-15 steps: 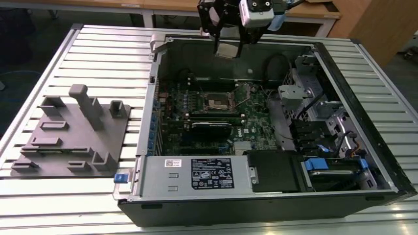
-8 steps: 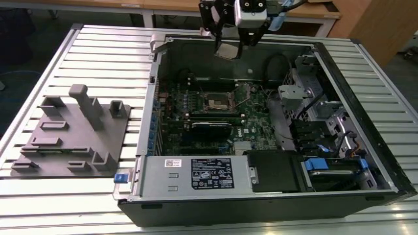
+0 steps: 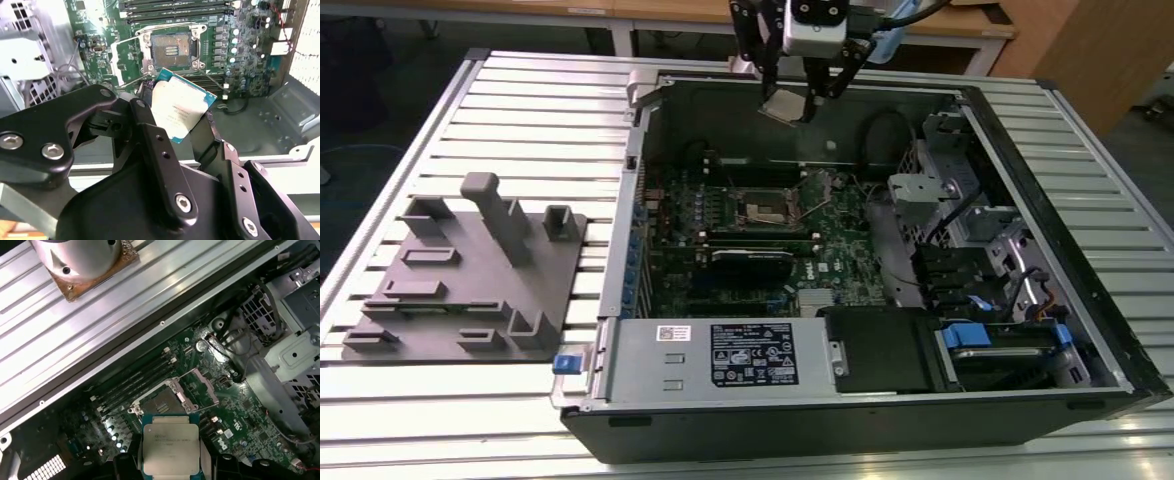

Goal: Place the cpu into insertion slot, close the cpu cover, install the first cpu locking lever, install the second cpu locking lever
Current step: 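Place the cpu into insertion slot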

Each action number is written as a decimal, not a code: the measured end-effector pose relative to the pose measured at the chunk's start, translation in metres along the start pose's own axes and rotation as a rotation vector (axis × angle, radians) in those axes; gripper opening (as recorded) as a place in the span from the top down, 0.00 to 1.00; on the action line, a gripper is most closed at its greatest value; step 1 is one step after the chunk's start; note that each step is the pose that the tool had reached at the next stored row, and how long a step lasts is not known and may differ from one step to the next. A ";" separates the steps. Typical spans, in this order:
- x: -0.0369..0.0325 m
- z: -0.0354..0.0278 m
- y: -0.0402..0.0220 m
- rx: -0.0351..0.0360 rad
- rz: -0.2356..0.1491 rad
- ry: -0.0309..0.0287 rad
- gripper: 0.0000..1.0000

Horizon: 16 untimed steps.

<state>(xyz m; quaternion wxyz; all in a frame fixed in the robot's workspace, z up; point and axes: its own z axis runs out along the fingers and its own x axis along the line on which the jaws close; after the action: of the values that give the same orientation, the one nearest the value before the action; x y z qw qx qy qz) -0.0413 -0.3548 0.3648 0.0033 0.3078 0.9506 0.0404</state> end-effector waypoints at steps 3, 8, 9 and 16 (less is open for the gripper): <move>0.0001 0.0002 -0.0001 -0.0007 0.039 -0.0030 0.46; 0.0001 0.0005 -0.0001 -0.0017 0.098 -0.0077 0.46; 0.0001 0.0005 -0.0001 -0.0019 0.107 -0.0085 0.46; 0.0001 0.0006 -0.0001 -0.0026 0.146 -0.0115 0.46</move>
<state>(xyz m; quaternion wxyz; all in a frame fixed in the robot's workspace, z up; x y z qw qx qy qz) -0.0414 -0.3548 0.3642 0.0062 0.3764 0.9256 0.0400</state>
